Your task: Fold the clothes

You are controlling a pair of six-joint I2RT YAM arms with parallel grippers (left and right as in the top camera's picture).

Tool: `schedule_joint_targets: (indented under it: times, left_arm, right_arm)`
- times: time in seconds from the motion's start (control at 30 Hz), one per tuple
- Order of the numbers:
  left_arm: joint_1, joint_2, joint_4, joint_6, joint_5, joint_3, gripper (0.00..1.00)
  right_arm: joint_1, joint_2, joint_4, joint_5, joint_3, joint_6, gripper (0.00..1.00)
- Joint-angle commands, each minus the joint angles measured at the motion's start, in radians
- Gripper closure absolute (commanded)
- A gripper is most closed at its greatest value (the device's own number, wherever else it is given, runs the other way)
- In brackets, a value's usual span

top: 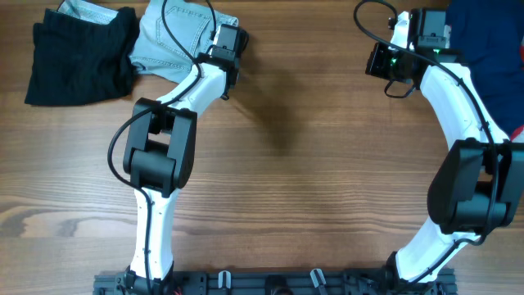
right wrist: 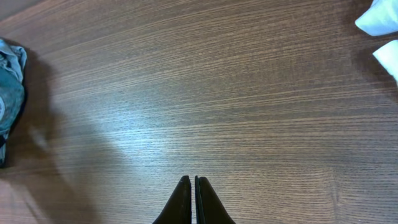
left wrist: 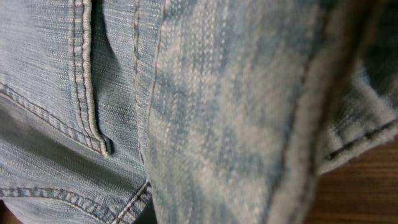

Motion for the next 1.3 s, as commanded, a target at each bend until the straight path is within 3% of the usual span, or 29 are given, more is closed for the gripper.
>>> schedule_joint_targets:
  times: [0.0, 0.5, 0.87, 1.1, 1.27]
  left_arm:
    - [0.005, 0.029, -0.001, 0.008, 0.073, -0.016, 0.96]
    - [0.005, -0.428, -0.071, 0.008, 0.074, 0.025, 0.96]
    - [0.005, -0.351, -0.15, 0.009, 0.159, 0.024, 0.96]
    - [-0.023, -0.294, -0.271, 0.138, 0.239, 0.024, 0.96]
    - [-0.063, -0.291, -0.369, 0.142, 0.294, 0.023, 0.89]
  right_arm:
    - [0.003, -0.002, 0.0, 0.002, 0.006, -0.012, 0.96]
    - [0.003, -0.002, 0.001, 0.002, 0.006, -0.011, 0.96]
    - [0.003, -0.002, -0.009, -0.006, 0.006, -0.012, 0.96]
    - [0.003, -0.002, -0.014, -0.006, 0.006, -0.011, 0.96]
    - [0.003, -0.002, -0.013, -0.006, 0.006, -0.009, 0.96]
